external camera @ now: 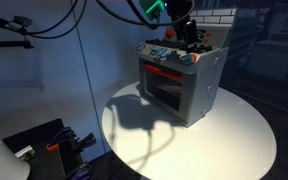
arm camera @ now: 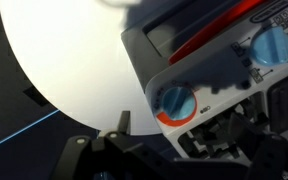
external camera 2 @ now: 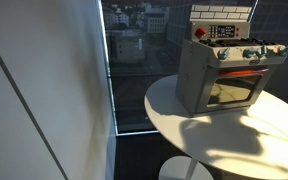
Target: Turn the rightmost blue knob to the right side of the stove
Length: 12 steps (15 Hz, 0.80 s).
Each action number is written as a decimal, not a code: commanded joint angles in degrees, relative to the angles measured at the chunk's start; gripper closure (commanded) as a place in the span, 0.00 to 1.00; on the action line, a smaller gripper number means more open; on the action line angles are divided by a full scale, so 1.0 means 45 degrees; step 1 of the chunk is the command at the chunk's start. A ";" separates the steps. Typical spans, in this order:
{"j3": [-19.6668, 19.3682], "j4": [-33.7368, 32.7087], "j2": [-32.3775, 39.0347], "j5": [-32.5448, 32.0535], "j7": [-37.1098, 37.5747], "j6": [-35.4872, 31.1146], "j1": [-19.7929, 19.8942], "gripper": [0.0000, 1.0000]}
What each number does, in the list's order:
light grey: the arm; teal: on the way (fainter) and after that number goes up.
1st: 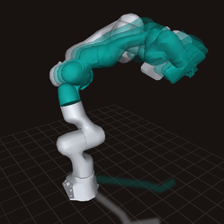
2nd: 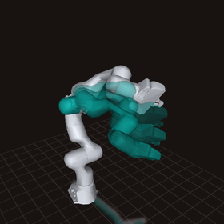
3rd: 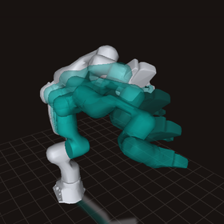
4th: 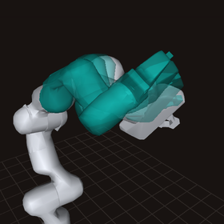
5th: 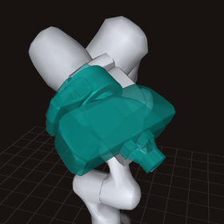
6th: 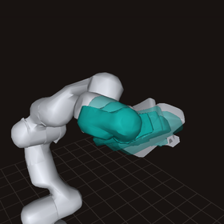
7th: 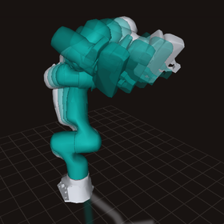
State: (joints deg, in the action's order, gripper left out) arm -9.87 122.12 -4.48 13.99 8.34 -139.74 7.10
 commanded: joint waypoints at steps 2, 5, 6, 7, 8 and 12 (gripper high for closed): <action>0.0183 0.0231 0.0130 0.0891 -0.0523 -0.0846 -0.0081 0.00; 0.0277 0.0232 0.0320 0.1182 -0.0559 -0.1102 -0.0115 0.00; 0.0296 0.0206 0.0400 0.1261 -0.0562 -0.1141 -0.0109 0.00; 0.0315 0.0194 0.0458 0.1313 -0.0558 -0.1178 -0.0106 0.00; 0.0329 0.0183 0.0523 0.1353 -0.0553 -0.1222 -0.0104 0.00; 0.0375 0.0147 0.0713 0.1556 -0.0573 -0.1293 -0.0096 0.00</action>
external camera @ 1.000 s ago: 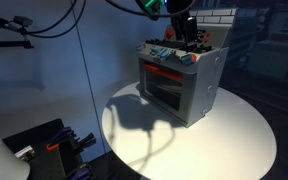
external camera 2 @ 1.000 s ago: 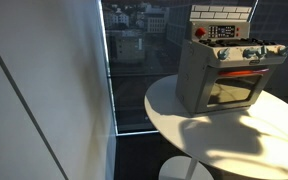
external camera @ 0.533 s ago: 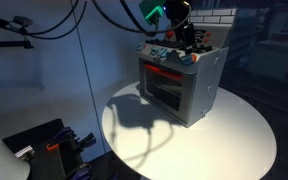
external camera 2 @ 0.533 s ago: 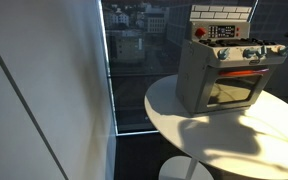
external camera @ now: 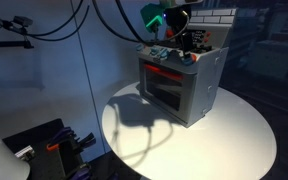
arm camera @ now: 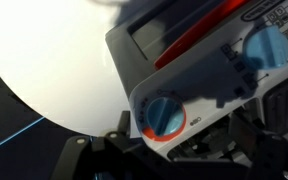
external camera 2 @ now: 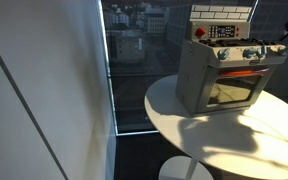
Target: Turn the rightmost blue knob to the right side of the stove
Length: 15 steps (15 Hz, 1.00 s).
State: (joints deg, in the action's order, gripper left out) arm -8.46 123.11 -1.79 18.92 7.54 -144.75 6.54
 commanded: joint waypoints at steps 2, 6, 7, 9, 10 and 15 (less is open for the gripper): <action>0.0081 -0.0088 0.0192 0.0536 -0.0407 -0.0202 0.0032 0.00; 0.0119 -0.0137 0.0330 0.0690 -0.0418 -0.0379 0.0030 0.00; 0.0133 -0.0150 0.0355 0.0733 -0.0420 -0.0436 0.0027 0.00; 0.0166 -0.0174 0.0414 0.0906 -0.0454 -0.0567 0.0022 0.00; 0.0186 -0.0173 0.0442 0.0991 -0.0479 -0.0648 0.0021 0.00; 0.0252 -0.0160 0.0529 0.1226 -0.0588 -0.0869 0.0031 0.26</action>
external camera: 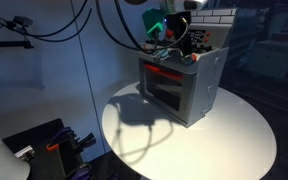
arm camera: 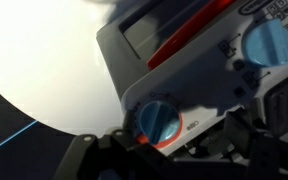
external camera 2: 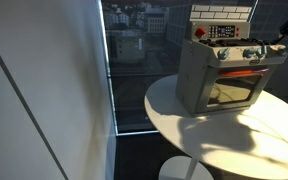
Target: Turn the rightmost blue knob to the right side of the stove
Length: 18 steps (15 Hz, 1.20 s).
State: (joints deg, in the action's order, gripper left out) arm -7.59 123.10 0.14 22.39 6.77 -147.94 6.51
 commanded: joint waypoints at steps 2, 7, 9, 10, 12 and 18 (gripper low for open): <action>0.0061 -0.0114 0.0057 0.0535 -0.0482 -0.0205 0.0046 0.38; 0.0020 -0.0102 0.0031 0.0656 -0.0477 -0.0228 0.0105 0.49; 0.0001 -0.0122 0.0060 0.0648 -0.0450 -0.0260 0.0133 0.51; -0.0001 -0.0135 0.0076 0.0668 -0.0465 -0.0267 0.0142 0.50; 0.0001 -0.0134 0.0093 0.0671 -0.0436 -0.0353 0.0146 0.57; -0.0061 -0.0088 0.0147 0.0589 -0.0228 -0.0497 0.0242 0.96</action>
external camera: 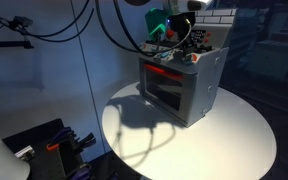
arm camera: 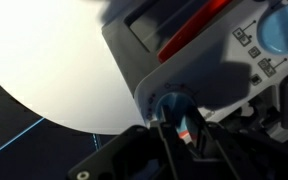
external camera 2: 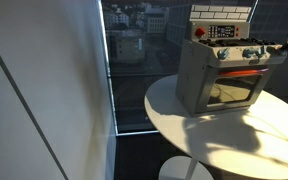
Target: Turn the rightmost blue knob to the right side of the stove
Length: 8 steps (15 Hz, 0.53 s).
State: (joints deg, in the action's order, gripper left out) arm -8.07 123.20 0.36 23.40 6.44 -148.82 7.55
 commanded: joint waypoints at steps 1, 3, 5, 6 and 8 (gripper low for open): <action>0.0040 -0.0115 0.0097 0.0380 -0.0113 -0.0274 0.0020 0.97; 0.0037 -0.0115 0.0078 0.0329 0.0051 -0.0209 0.0019 0.95; 0.0021 -0.0110 0.0060 0.0294 0.0179 -0.0119 0.0036 0.94; 0.0006 -0.0110 0.0041 0.0207 0.0352 0.0002 0.0050 0.94; -0.0019 -0.0100 -0.0019 0.0117 0.0679 0.0230 0.0073 0.94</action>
State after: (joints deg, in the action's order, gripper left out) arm -8.11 123.25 0.19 23.57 7.34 -148.70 7.63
